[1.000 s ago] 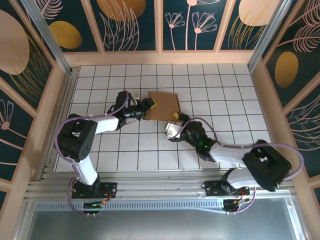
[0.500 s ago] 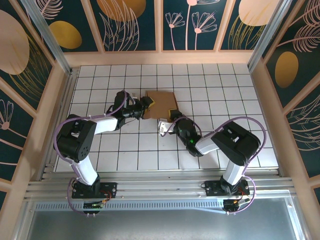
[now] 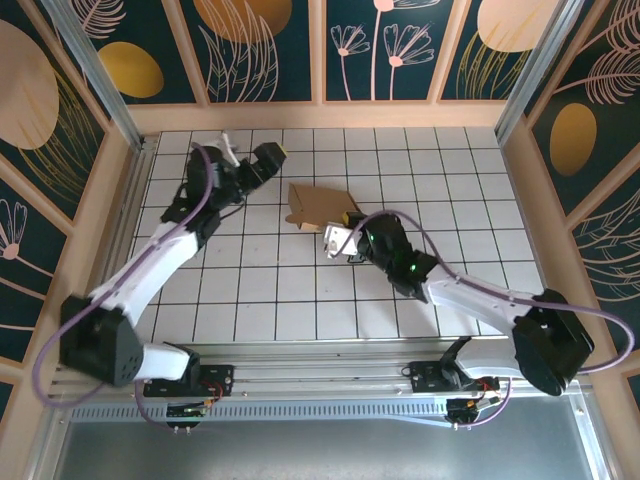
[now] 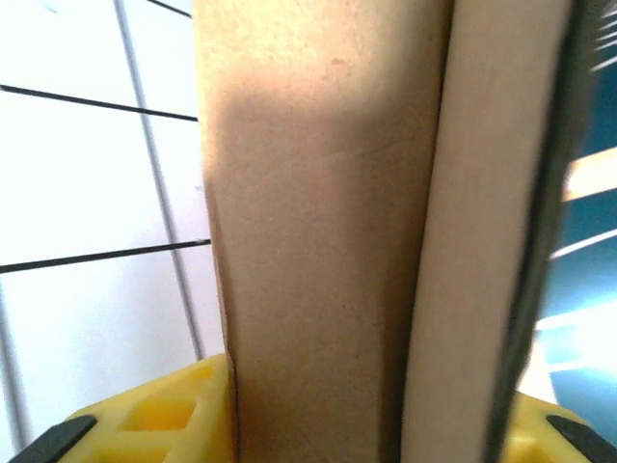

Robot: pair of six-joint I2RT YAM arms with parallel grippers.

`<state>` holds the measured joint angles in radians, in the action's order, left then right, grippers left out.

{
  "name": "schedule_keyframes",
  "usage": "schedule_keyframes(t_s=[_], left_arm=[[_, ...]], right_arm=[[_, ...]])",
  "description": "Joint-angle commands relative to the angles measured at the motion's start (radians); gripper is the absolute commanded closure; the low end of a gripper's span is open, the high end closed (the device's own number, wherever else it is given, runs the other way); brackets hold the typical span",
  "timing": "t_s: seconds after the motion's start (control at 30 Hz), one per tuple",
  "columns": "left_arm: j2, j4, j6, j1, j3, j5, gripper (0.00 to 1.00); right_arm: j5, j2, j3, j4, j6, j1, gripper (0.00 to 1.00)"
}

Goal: Fold the paper box

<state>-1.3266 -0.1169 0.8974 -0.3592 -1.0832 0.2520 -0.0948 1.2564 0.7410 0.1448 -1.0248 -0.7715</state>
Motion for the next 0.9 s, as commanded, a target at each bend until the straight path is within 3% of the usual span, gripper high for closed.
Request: schedule_keyframes(t_s=[0.0, 0.13, 0.27, 0.47, 0.73, 0.87], left_arm=[[0.129, 0.121, -0.326, 0.000, 0.045, -0.239, 0.03], [0.246, 0.085, -0.430, 0.002, 0.149, -0.221, 0.01], [0.296, 0.081, -0.435, 0.002, 0.214, -0.186, 0.01], [0.330, 0.094, -0.403, 0.002, 0.301, -0.162, 0.01], [0.346, 0.049, -0.365, 0.001, 0.372, -0.135, 0.01], [0.325, 0.054, -0.370, 0.001, 0.368, -0.134, 0.01]], right_arm=[[0.184, 0.021, 0.223, -0.643, 0.067, 0.003, 0.68], [0.207, 0.207, 0.509, -1.018, 0.080, 0.003, 0.65], [0.219, 0.363, 0.697, -1.166, 0.067, 0.018, 0.65], [0.222, 0.502, 0.816, -1.204, 0.036, 0.049, 0.63], [0.233, 0.508, 0.780, -1.106, 0.038, 0.067, 0.32], [0.253, 0.459, 0.775, -1.042, 0.030, 0.076, 0.22]])
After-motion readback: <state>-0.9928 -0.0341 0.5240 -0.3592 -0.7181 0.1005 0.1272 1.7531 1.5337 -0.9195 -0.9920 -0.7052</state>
